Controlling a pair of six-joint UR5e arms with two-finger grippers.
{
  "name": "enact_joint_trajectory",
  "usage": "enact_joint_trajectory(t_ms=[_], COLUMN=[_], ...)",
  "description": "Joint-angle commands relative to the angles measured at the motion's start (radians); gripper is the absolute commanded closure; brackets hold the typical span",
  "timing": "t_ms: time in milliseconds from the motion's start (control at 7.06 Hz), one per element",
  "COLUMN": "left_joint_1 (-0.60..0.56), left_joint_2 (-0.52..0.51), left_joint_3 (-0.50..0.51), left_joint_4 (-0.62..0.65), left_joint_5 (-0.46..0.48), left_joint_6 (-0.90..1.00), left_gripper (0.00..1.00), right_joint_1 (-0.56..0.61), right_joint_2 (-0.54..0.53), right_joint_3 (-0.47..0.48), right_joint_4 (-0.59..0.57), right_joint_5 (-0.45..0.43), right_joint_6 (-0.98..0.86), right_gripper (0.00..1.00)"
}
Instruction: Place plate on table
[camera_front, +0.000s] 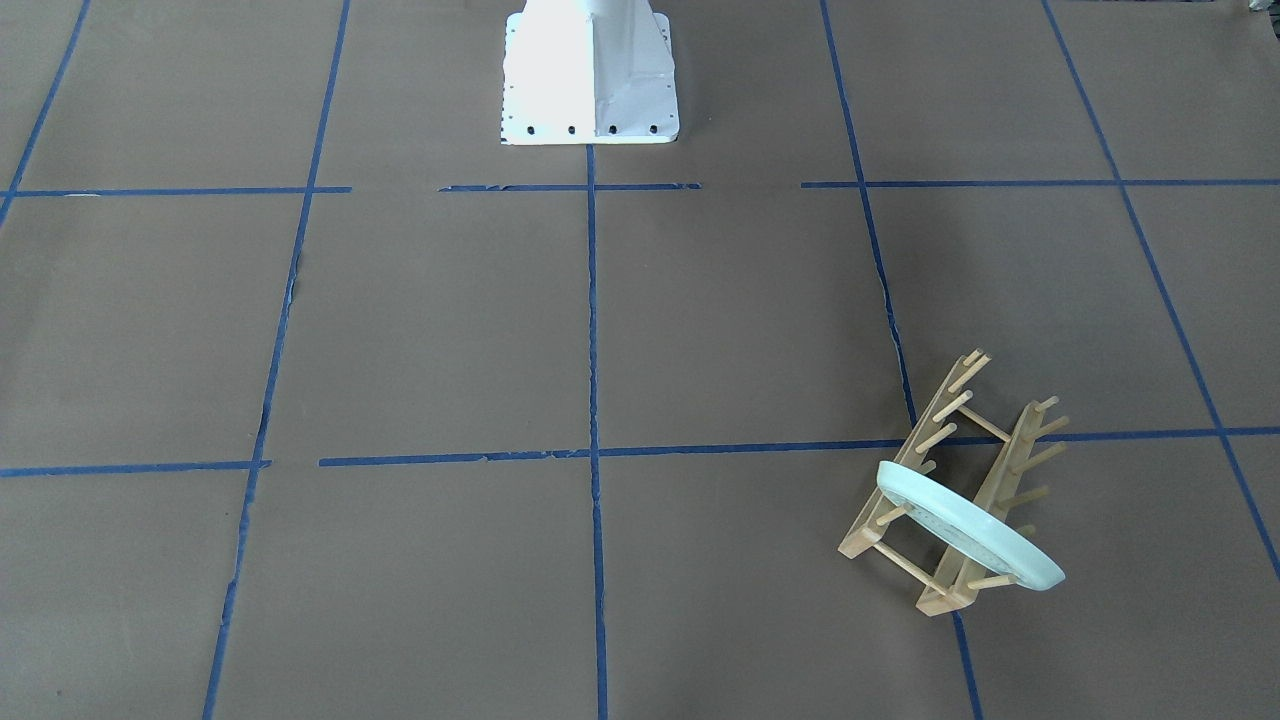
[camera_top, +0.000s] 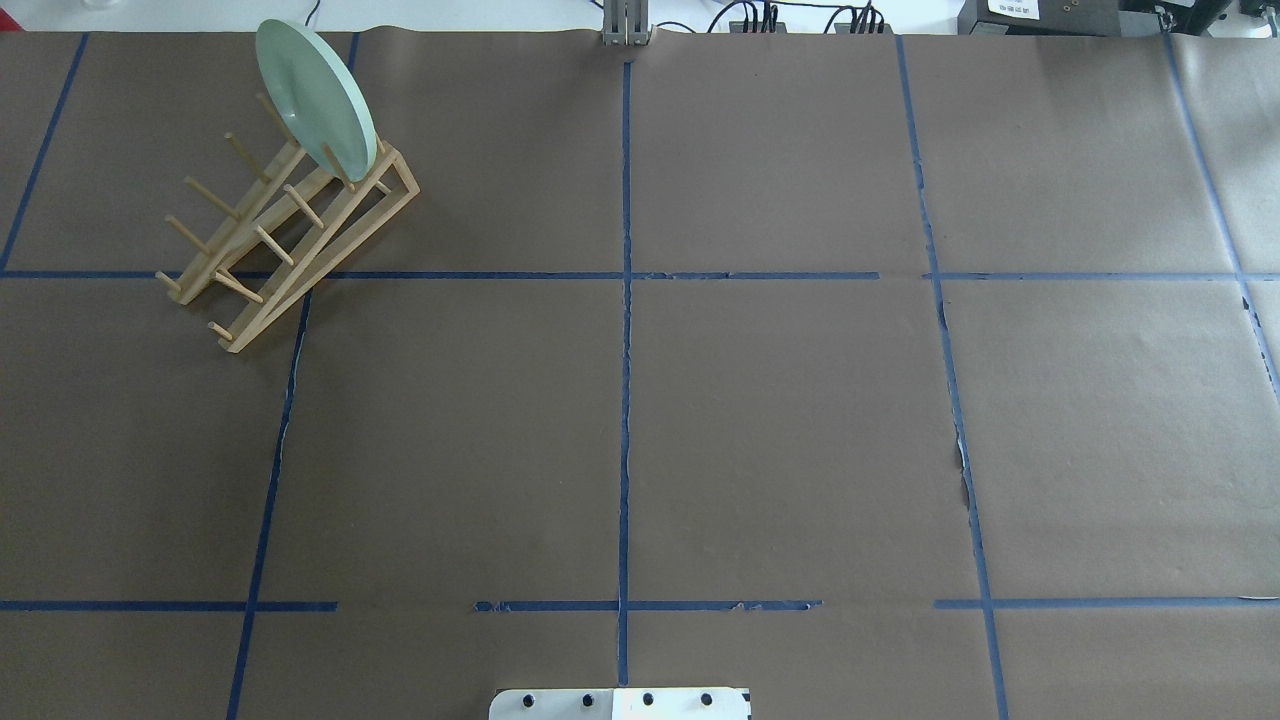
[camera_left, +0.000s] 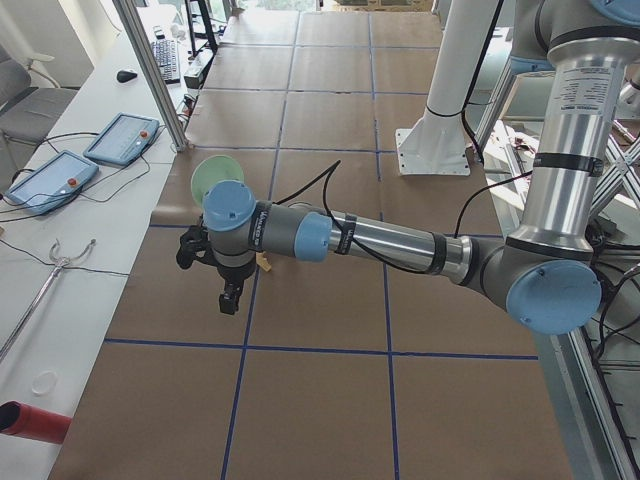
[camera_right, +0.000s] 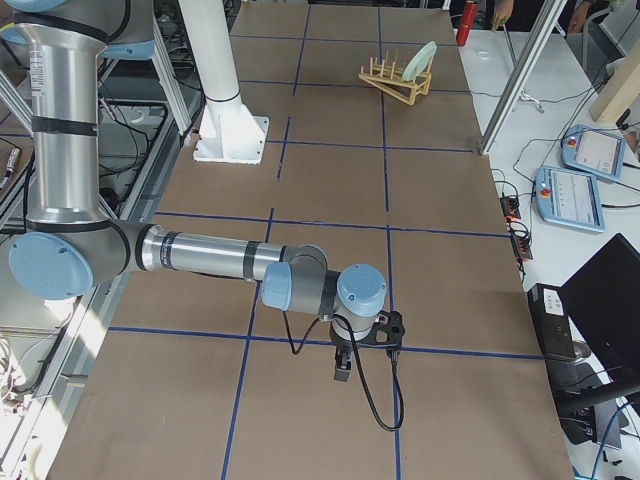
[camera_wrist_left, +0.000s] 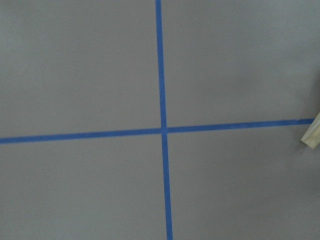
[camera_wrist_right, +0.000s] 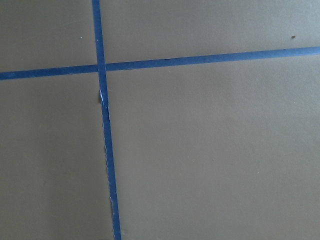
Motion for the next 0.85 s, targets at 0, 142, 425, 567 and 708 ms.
enact_joint_trajectory(t_ms=[0,142,425,567,708], left_joint_1=[0.082,0.11,0.22,0.258,0.324], left_joint_2=[-0.118,-0.119,-0.129,-0.135,-0.14], left_joint_3=[0.019,0.028,0.077,0.122,0.138], left_joint_4=[-0.135,-0.279,-0.626,-0.844,-1.01], left_joint_5=[-0.015,-0.016,-0.009,0.02,0.14], left_joint_6=[-0.384,-0.505,-0.939,-1.165,-1.364], left_gripper=[0.0,0.0,0.0,0.0,0.0], right_joint_1=[0.0,0.0,0.0,0.0,0.0], right_joint_2=[0.0,0.0,0.0,0.0,0.0], right_joint_3=[0.0,0.0,0.0,0.0,0.0], right_joint_4=[0.0,0.0,0.0,0.0,0.0], right_joint_5=[0.0,0.0,0.0,0.0,0.0], right_joint_6=[0.0,0.0,0.0,0.0,0.0], right_gripper=[0.0,0.0,0.0,0.0,0.0])
